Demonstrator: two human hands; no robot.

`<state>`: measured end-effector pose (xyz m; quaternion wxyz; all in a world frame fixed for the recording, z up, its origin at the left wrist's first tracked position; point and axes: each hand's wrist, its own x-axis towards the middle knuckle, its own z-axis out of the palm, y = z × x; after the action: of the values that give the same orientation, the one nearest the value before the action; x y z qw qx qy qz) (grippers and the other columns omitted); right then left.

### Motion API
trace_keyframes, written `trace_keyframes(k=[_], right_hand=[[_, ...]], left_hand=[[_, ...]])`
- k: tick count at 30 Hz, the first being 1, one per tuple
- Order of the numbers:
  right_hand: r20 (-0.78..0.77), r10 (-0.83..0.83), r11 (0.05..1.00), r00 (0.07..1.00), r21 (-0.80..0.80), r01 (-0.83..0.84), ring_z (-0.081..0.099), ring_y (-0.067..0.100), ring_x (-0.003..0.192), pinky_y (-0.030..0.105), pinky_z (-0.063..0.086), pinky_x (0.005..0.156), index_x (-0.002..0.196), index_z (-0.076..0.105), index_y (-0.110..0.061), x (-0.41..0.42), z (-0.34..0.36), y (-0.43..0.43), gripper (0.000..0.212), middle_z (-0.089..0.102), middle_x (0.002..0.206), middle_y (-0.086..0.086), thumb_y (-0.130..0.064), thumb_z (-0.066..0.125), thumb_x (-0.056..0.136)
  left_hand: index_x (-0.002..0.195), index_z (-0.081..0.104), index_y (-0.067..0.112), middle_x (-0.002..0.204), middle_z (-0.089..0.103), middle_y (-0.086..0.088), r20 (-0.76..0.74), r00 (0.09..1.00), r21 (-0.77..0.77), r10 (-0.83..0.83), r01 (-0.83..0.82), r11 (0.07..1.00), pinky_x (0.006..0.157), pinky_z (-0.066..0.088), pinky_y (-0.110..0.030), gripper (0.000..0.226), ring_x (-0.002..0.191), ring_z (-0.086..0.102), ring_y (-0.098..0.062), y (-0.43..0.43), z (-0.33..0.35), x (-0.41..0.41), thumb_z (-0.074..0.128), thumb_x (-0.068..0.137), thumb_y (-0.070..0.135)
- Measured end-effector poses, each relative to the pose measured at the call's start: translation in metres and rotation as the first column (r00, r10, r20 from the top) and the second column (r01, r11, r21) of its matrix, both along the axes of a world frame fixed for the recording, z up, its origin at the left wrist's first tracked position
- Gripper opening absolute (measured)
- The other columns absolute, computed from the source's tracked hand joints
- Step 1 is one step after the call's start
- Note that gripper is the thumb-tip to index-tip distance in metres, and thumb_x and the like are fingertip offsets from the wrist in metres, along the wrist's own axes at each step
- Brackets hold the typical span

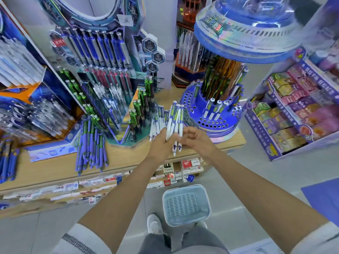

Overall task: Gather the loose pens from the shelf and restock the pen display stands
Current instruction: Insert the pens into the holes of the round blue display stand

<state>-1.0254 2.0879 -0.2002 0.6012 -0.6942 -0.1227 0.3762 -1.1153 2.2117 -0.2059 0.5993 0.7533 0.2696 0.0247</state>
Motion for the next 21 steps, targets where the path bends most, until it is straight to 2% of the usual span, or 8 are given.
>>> trace_keyframes(k=[2,5,8,9,12,14,18,21], right_hand=[[0.013,0.023,1.0,1.0,0.013,-0.023,0.066,0.017,0.076,0.029,0.057,0.074,0.111,0.056,-0.011,0.0,0.006,-0.008,0.033,0.065,0.084,0.013,-0.007,0.074,0.083],[0.062,0.037,0.999,0.997,0.004,-0.038,0.067,0.024,0.083,0.031,0.057,0.072,0.116,0.055,-0.007,0.003,0.016,-0.022,0.037,0.067,0.096,0.023,-0.006,0.073,0.084],[0.125,-0.02,1.0,0.992,0.011,0.018,0.067,0.023,0.083,0.032,0.059,0.073,0.111,0.058,-0.004,0.013,0.027,-0.041,0.031,0.066,0.094,0.016,-0.003,0.073,0.083],[0.143,-0.044,0.999,0.989,0.008,0.043,0.067,0.022,0.082,0.03,0.059,0.071,0.109,0.058,-0.005,0.017,0.031,-0.049,0.029,0.066,0.092,0.013,-0.002,0.072,0.083],[0.188,-0.119,0.992,0.975,-0.007,0.123,0.066,0.02,0.075,0.026,0.058,0.067,0.105,0.058,-0.008,0.033,0.04,-0.072,0.028,0.065,0.085,0.009,0.002,0.071,0.083],[0.239,-0.183,0.981,0.954,-0.025,0.195,0.065,0.018,0.068,0.028,0.058,0.067,0.098,0.059,-0.014,0.046,0.043,-0.084,0.026,0.063,0.08,0.006,0.002,0.072,0.082],[0.315,-0.342,0.93,0.885,-0.019,0.367,0.063,0.018,0.065,0.041,0.056,0.076,0.091,0.058,-0.019,0.069,0.045,-0.093,0.026,0.062,0.077,0.008,0.003,0.07,0.084],[0.328,-0.422,0.894,0.845,0.0,0.447,0.061,0.017,0.066,0.039,0.054,0.076,0.096,0.058,-0.015,0.081,0.046,-0.088,0.024,0.061,0.076,0.008,0.004,0.067,0.084]], left_hand=[[0.084,0.041,0.006,0.071,0.037,-0.007,0.036,0.999,0.032,-0.012,0.011,0.999,0.064,0.034,-0.037,0.037,0.067,0.037,-0.019,-0.007,0.003,-0.002,0.051,0.096,0.04],[0.081,0.04,0.009,0.066,0.039,0.002,0.071,0.997,0.099,-0.026,0.019,0.995,0.059,0.034,-0.027,0.029,0.059,0.036,-0.012,-0.022,0.018,0.0,0.048,0.1,0.03],[0.093,0.043,-0.004,0.064,0.052,0.002,0.147,0.988,0.113,-0.039,0.022,0.993,0.054,0.037,-0.019,0.028,0.053,0.043,-0.006,-0.036,0.03,0.006,0.044,0.101,0.023],[0.094,0.041,-0.002,0.064,0.052,0.0,0.162,0.986,0.089,-0.035,0.02,0.996,0.052,0.039,-0.018,0.025,0.05,0.044,-0.007,-0.04,0.032,0.009,0.044,0.102,0.022],[0.089,0.038,0.011,0.061,0.044,-0.002,0.166,0.984,0.086,-0.072,0.058,0.995,0.05,0.036,-0.023,0.018,0.047,0.038,-0.008,-0.048,0.037,0.017,0.043,0.102,0.023],[0.094,0.041,0.01,0.062,0.042,-0.002,0.164,0.981,0.092,-0.103,0.089,0.992,0.054,0.036,-0.027,0.017,0.049,0.036,-0.009,-0.05,0.038,0.021,0.043,0.102,0.025],[0.084,0.047,0.026,0.066,0.043,-0.003,0.157,0.982,0.068,-0.109,0.099,0.993,0.06,0.036,-0.034,0.018,0.056,0.038,-0.014,-0.049,0.042,0.029,0.046,0.101,0.022],[0.099,0.055,0.023,0.068,0.048,-0.001,0.159,0.976,0.073,-0.146,0.136,0.988,0.06,0.038,-0.033,0.007,0.059,0.043,-0.015,-0.042,0.042,0.037,0.048,0.099,0.022]])
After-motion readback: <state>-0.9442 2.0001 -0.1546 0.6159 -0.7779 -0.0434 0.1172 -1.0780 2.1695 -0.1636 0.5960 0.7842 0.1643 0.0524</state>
